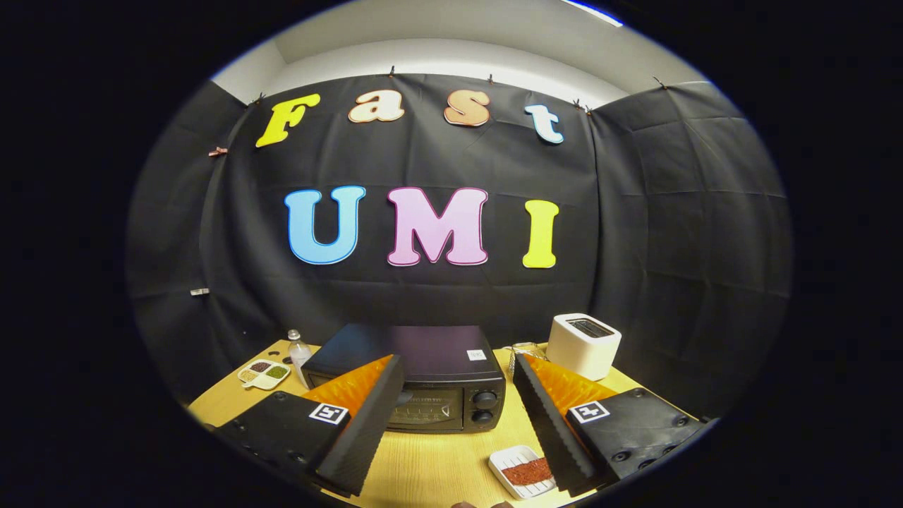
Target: Open the toaster oven, put the food inside, and close the toaster oven door.
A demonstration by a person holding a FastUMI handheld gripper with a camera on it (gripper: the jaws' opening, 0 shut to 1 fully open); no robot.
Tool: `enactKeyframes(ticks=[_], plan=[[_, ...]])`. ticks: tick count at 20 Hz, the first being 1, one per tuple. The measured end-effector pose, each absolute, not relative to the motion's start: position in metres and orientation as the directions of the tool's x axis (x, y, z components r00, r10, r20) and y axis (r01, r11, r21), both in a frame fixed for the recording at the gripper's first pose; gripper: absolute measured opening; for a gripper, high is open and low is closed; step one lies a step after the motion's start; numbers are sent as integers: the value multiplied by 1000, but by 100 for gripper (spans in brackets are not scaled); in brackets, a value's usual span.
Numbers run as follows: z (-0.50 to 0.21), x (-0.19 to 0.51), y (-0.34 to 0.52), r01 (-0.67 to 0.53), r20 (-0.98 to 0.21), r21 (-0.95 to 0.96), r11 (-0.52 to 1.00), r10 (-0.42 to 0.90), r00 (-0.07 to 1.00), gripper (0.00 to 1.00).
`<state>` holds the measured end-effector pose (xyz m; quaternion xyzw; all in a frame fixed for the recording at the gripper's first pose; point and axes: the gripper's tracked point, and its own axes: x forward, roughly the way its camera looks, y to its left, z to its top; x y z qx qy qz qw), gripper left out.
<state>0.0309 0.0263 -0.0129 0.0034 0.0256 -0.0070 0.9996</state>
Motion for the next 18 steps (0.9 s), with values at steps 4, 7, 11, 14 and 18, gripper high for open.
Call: enactKeyframes(ticks=[4,7,11,14,18], plan=[[-22,51,43,9,-71,-10,1000,-9,997,97],[-38,66,57,0,-98,-27,1000,-2,995,97],[-66,89,85,-33,-154,-52,998,24,988,98],[-90,104,102,-56,-203,-51,997,45,978,98],[-119,124,114,-50,-249,-47,998,37,968,98]])
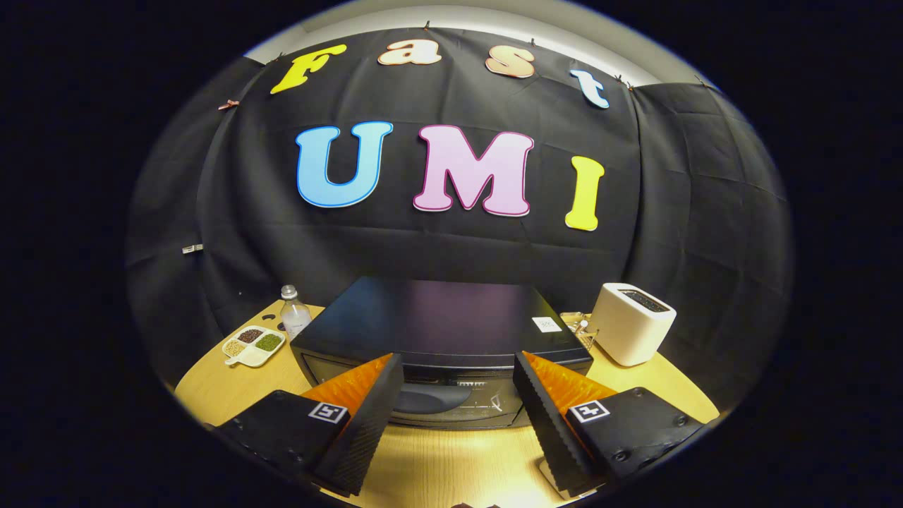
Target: Open the toaster oven, put the food inside, and close the toaster oven door.
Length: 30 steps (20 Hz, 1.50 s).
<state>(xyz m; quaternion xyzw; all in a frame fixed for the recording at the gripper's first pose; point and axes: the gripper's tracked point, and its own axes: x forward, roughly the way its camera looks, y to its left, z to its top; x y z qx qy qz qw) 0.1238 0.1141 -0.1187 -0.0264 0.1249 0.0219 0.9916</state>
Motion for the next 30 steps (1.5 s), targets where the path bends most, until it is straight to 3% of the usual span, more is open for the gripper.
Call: enactKeyframes(ticks=[12,30], plan=[[-155,149,137,-69,-347,17,997,71,935,98],[-190,60,129,-143,-423,37,989,145,894,99]])
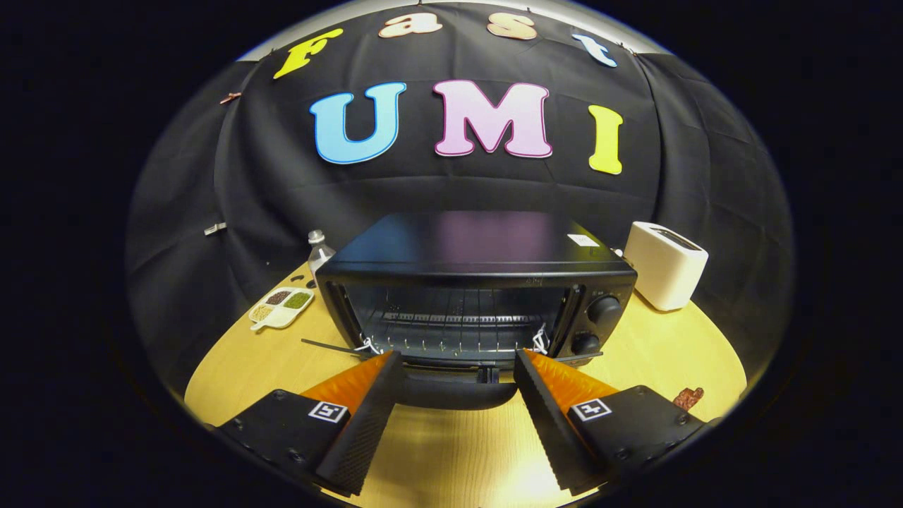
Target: Open the toaster oven, put the food inside, and close the toaster oven door.
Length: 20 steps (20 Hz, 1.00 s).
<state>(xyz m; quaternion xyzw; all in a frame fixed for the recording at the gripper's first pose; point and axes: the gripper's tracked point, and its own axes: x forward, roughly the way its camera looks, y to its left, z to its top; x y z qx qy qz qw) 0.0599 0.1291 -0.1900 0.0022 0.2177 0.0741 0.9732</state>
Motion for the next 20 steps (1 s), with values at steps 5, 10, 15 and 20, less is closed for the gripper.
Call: enactKeyframes(ticks=[5,10,15,20], plan=[[-224,28,126,-205,-484,-31,978,165,859,98],[-284,5,117,-176,-615,55,983,173,769,95],[-282,-5,122,-226,-625,55,973,210,752,94],[-244,-27,100,-274,-598,47,961,247,762,97]])
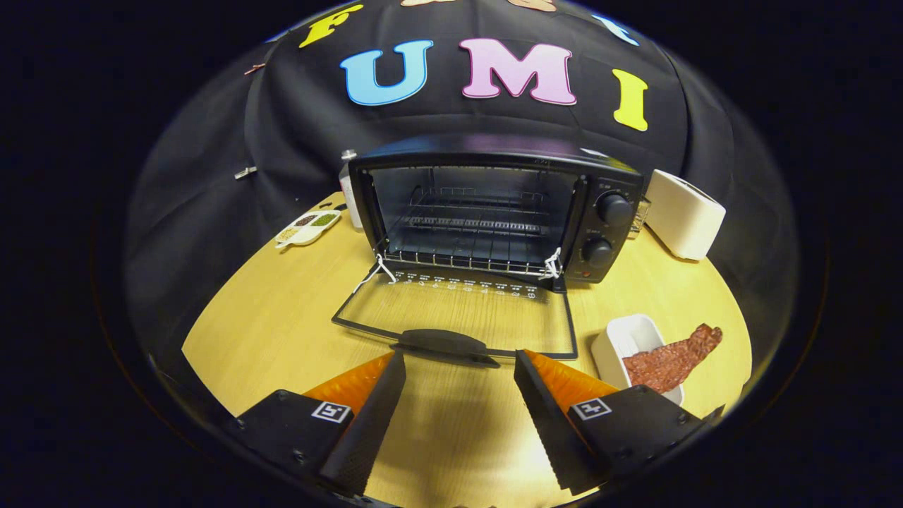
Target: Open the toaster oven, put the food inside, and close the toaster oven door.
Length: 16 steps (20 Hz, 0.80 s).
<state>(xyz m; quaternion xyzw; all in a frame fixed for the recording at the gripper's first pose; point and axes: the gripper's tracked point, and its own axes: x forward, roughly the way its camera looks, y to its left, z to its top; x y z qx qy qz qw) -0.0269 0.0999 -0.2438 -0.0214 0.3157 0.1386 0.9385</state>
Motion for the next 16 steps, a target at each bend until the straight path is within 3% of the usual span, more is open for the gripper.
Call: enactKeyframes(ticks=[4,10,16], plan=[[-192,-22,53,-284,-550,5,959,240,800,97],[-121,13,-52,-208,-467,-12,978,179,866,97],[-128,19,-138,-185,-527,23,982,169,833,97]])
